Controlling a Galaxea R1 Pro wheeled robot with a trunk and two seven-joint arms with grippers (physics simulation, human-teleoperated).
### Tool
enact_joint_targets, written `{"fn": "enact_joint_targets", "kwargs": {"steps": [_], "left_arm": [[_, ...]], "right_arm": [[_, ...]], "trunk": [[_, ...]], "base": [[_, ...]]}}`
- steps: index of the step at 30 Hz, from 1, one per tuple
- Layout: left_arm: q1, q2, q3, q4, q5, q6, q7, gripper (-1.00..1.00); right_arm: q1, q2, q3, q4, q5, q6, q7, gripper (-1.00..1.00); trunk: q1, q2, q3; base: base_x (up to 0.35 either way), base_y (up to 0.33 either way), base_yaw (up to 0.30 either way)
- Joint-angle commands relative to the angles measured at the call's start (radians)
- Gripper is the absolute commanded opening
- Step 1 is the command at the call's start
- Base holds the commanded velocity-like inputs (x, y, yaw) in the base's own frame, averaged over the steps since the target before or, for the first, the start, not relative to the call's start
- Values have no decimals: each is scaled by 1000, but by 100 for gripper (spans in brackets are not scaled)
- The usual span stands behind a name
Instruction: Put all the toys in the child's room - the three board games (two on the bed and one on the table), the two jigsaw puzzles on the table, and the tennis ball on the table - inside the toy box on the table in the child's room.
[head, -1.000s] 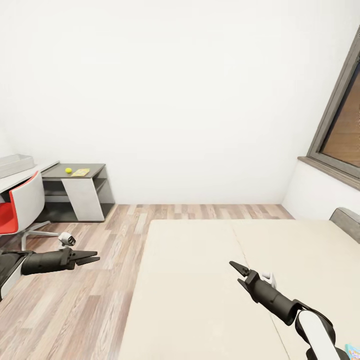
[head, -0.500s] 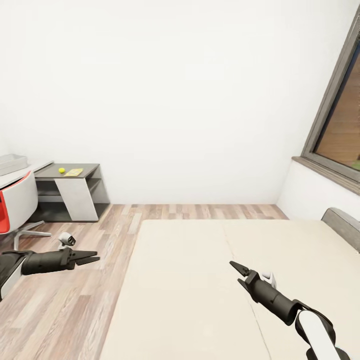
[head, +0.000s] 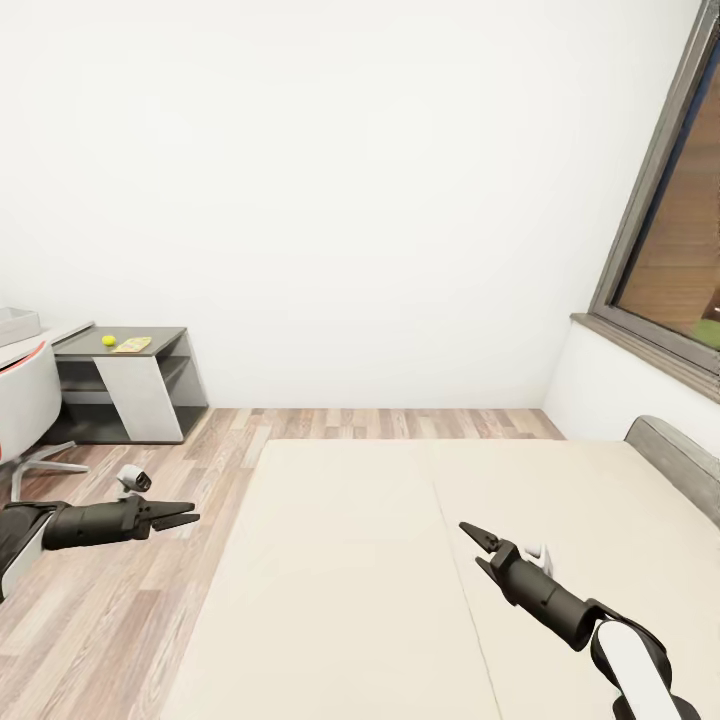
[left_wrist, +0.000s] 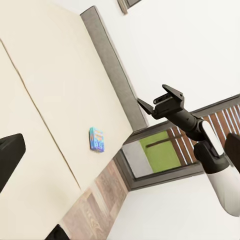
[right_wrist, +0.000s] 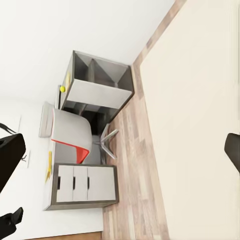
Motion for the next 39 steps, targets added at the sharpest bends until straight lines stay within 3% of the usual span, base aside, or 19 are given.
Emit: {"fn": "enact_joint_targets", "kwargs": {"steps": [1,28,39], "left_arm": [[-1,1,-5,0,4,11,-3,100],[-1,0,-5,0,4,11,-2,100],[-1,1,-5,0,4,11,-3,100]], "right_arm": [[-1,0,-2,0,4,5,5,100],[-1,-1,-1,-1,5,6,3,100],[-1,0,0,-1,4,6,5,100]], "trunk": [[1,-2,-2],[1,-2,-2],[1,-2,-2]], "base": [[0,-258,0],[0,-49,0],[0,-155,0]]}}
